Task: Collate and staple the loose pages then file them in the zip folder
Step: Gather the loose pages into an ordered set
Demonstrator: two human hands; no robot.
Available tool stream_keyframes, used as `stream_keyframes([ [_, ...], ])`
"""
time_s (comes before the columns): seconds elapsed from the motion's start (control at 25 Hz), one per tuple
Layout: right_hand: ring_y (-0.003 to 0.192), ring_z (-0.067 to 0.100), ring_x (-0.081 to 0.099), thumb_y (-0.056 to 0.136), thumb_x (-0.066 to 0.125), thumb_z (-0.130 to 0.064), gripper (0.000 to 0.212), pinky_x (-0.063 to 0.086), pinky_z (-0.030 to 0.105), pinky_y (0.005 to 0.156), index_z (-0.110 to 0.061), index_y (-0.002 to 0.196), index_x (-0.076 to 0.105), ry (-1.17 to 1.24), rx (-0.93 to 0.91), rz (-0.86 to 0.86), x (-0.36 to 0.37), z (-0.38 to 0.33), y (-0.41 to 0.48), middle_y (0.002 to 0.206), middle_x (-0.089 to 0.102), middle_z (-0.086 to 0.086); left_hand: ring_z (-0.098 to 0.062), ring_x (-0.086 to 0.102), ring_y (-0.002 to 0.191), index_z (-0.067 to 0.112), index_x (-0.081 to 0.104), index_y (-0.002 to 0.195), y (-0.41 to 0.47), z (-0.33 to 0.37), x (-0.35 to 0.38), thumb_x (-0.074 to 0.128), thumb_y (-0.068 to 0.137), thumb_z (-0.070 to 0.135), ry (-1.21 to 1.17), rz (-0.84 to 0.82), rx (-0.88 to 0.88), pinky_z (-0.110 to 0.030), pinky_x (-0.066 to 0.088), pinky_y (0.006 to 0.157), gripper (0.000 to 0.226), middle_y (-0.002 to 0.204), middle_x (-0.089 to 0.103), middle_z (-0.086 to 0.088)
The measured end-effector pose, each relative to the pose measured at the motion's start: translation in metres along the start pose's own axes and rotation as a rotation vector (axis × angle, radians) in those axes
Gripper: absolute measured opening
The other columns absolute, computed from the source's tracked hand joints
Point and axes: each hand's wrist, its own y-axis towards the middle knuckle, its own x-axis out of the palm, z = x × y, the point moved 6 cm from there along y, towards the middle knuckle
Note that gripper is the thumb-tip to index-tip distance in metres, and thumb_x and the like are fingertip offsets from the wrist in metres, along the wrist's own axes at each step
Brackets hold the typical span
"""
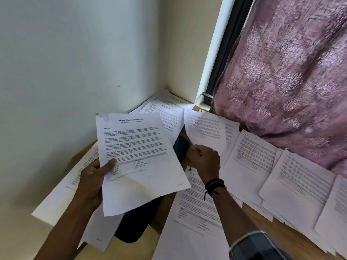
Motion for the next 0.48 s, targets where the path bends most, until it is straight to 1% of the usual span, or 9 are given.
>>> stream_keyframes([
  [0.08, 0.057, 0.004, 0.056, 0.097, 0.061, -0.021, 0.025, 0.035, 0.008, 0.053, -0.013, 0.078, 0.073, 0.158, -0.07, 0.044, -0.008, -0.018, -0.02, 0.067, 0.067, -0.007, -0.034, 0.068, 0.097, 0.013, 0.064, 0.12, 0.0, 0.0, 0.004, 0.06, 0.091, 0.01, -0.048, -0.066, -0.005, -0.037, 0.061, 0.072, 0.029, 0.114, 0.071, -0.009],
  [0.12, 0.06, 0.002, 0.058, 0.097, 0.061, -0.021, 0.022, 0.038, 0.006, 0.056, -0.017, 0.08, 0.074, 0.254, -0.093, 0.028, -0.009, -0.025, -0.036, 0.069, 0.067, -0.013, -0.035, 0.068, 0.101, 0.012, 0.061, 0.125, 0.001, -0.001, 0.007, 0.06, 0.09, 0.012, -0.072, -0.103, -0.009, -0.04, 0.06, 0.077, 0.034, 0.117, 0.07, -0.009],
  [0.16, 0.059, -0.002, 0.056, 0.095, 0.058, -0.023, 0.025, 0.038, 0.009, 0.056, -0.026, 0.074, 0.069, 0.328, -0.088, 0.002, -0.008, -0.032, -0.052, 0.065, 0.063, -0.017, -0.034, 0.067, 0.104, 0.012, 0.06, 0.127, 0.002, -0.003, 0.011, 0.059, 0.09, 0.012, -0.085, -0.129, -0.012, -0.042, 0.059, 0.081, 0.037, 0.119, 0.069, -0.009],
  [0.2, 0.054, -0.004, 0.049, 0.092, 0.055, -0.025, 0.03, 0.034, 0.011, 0.054, -0.031, 0.063, 0.056, 0.359, -0.068, -0.018, -0.006, -0.035, -0.069, 0.056, 0.053, -0.018, -0.032, 0.067, 0.105, 0.012, 0.061, 0.126, 0.004, -0.006, 0.015, 0.059, 0.089, 0.011, -0.085, -0.14, -0.011, -0.041, 0.058, 0.085, 0.037, 0.12, 0.069, -0.008],
  [0.24, 0.05, -0.005, 0.042, 0.089, 0.055, -0.025, 0.031, 0.027, 0.011, 0.052, -0.029, 0.06, 0.044, 0.328, -0.055, -0.017, -0.005, -0.038, -0.084, 0.051, 0.042, -0.016, -0.029, 0.068, 0.106, 0.013, 0.063, 0.123, 0.006, -0.011, 0.019, 0.059, 0.09, 0.009, -0.075, -0.131, -0.011, -0.04, 0.057, 0.087, 0.034, 0.118, 0.07, -0.007],
  [0.28, 0.05, -0.008, 0.041, 0.088, 0.058, -0.022, 0.031, 0.026, 0.008, 0.052, -0.028, 0.061, 0.045, 0.289, -0.051, -0.025, -0.003, -0.039, -0.1, 0.051, 0.039, -0.017, -0.025, 0.068, 0.104, 0.014, 0.066, 0.118, 0.008, -0.017, 0.022, 0.059, 0.09, 0.006, -0.058, -0.113, -0.015, -0.037, 0.057, 0.088, 0.03, 0.116, 0.071, -0.006],
  [0.36, 0.063, -0.021, 0.052, 0.088, 0.064, -0.007, 0.018, 0.033, -0.002, 0.059, -0.021, 0.079, 0.07, 0.336, -0.034, -0.142, 0.003, -0.038, -0.129, 0.062, 0.055, -0.025, -0.021, 0.068, 0.098, 0.016, 0.068, 0.11, 0.01, -0.03, 0.028, 0.06, 0.09, 0.003, -0.014, -0.082, -0.054, -0.032, 0.059, 0.078, 0.025, 0.111, 0.071, -0.004],
  [0.44, 0.084, -0.019, 0.061, 0.087, 0.06, 0.005, 0.03, 0.042, -0.001, 0.073, -0.015, 0.104, 0.074, 0.494, 0.054, -0.304, 0.006, -0.042, -0.149, 0.083, 0.07, -0.026, -0.022, 0.068, 0.091, 0.013, 0.066, 0.11, 0.011, -0.043, 0.032, 0.061, 0.09, 0.003, 0.033, -0.059, -0.11, -0.032, 0.056, 0.07, 0.023, 0.111, 0.069, -0.008],
  [0.48, 0.097, -0.011, 0.065, 0.086, 0.057, 0.008, 0.04, 0.048, 0.006, 0.083, -0.016, 0.115, 0.071, 0.574, 0.11, -0.386, 0.007, -0.043, -0.157, 0.098, 0.073, -0.023, -0.022, 0.067, 0.089, 0.011, 0.065, 0.111, 0.011, -0.048, 0.033, 0.062, 0.09, 0.003, 0.048, -0.045, -0.128, -0.033, 0.054, 0.071, 0.023, 0.112, 0.069, -0.01],
])
